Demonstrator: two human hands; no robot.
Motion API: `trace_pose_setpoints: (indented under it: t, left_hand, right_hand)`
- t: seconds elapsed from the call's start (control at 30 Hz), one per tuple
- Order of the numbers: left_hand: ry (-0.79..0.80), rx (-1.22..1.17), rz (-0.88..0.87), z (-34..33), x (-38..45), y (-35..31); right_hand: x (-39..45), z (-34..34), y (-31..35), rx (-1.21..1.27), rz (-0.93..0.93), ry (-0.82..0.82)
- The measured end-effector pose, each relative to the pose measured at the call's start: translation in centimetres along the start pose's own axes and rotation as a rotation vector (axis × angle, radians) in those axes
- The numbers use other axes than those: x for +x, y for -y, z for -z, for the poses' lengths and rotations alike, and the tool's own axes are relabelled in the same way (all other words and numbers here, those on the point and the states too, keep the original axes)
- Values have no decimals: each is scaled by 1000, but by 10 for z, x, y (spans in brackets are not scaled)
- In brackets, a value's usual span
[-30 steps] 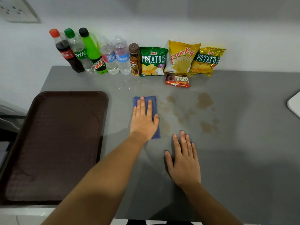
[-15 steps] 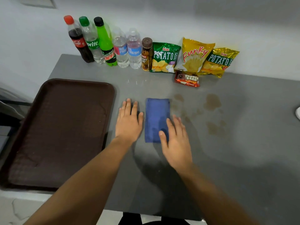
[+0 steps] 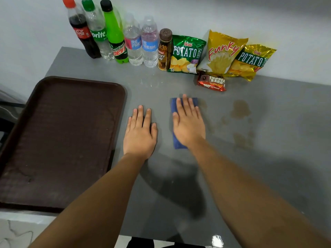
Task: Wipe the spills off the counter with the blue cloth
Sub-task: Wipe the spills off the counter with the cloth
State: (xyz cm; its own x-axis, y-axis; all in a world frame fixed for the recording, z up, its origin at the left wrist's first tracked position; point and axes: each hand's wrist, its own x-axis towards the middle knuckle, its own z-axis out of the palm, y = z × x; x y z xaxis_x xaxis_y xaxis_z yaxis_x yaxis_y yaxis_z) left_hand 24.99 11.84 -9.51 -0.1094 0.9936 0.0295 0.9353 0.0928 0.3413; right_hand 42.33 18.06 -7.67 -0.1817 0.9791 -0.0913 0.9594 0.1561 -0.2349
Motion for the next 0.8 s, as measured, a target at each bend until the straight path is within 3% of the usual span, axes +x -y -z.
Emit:
trace_pose_setpoints:
  t: [0.27, 0.57, 0.8]
  left_hand:
    - [12, 12, 10, 2, -1, -4]
    - [30, 44, 17, 3, 0, -5]
    - [38, 50, 20, 1, 0, -5]
  right_hand:
    - [-24, 12, -82, -56, -202, -38]
    - [-115, -12, -19, 8, -234, -118]
    - [-78, -19, 13, 3, -87, -50]
